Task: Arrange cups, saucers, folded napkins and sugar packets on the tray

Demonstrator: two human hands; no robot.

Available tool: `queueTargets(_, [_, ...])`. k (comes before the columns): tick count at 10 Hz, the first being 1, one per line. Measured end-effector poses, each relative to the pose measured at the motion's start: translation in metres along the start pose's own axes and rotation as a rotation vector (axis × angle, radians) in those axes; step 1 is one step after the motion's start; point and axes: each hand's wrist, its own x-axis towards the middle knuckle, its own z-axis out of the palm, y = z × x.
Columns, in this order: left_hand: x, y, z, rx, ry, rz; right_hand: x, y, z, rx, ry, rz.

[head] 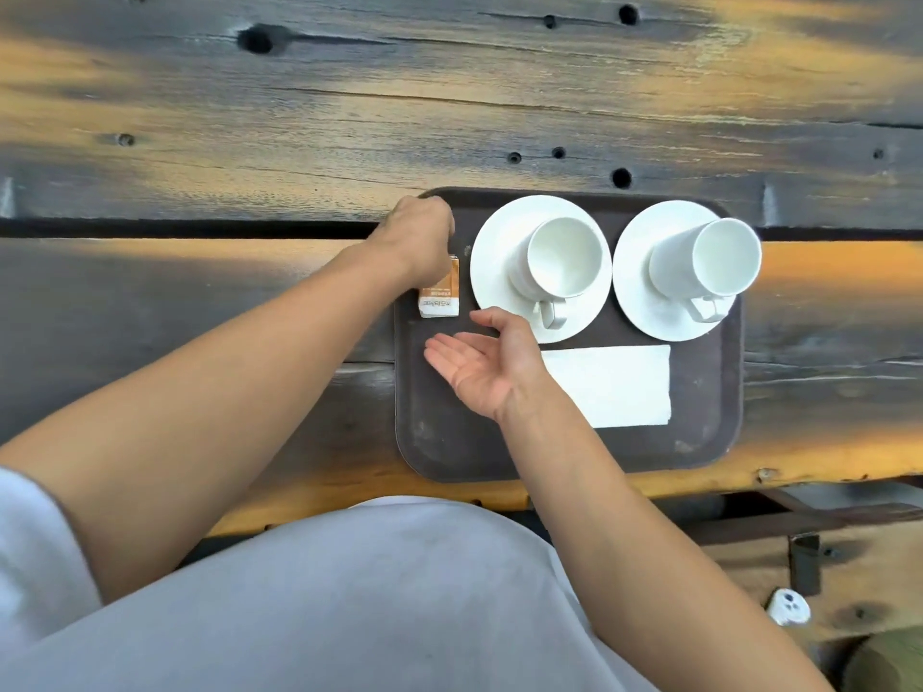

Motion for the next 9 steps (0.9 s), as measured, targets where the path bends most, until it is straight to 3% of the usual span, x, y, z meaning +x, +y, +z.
queueTargets(3, [-0.014, 0.001, 0.028, 0.32, -0.08, 0.107, 0.01, -0.001, 0.013, 0.098, -0.046, 0.0])
queueTargets(8, [-0.037, 0.002, 0.045, 0.257, -0.031, 0.037, 0.016, -0.004, -0.006, -0.059, -0.182, 0.014])
queueTargets(9, [-0.05, 0.003, 0.041, 0.226, 0.03, -0.018, 0.008, -0.007, -0.023, -0.264, -0.116, 0.012])
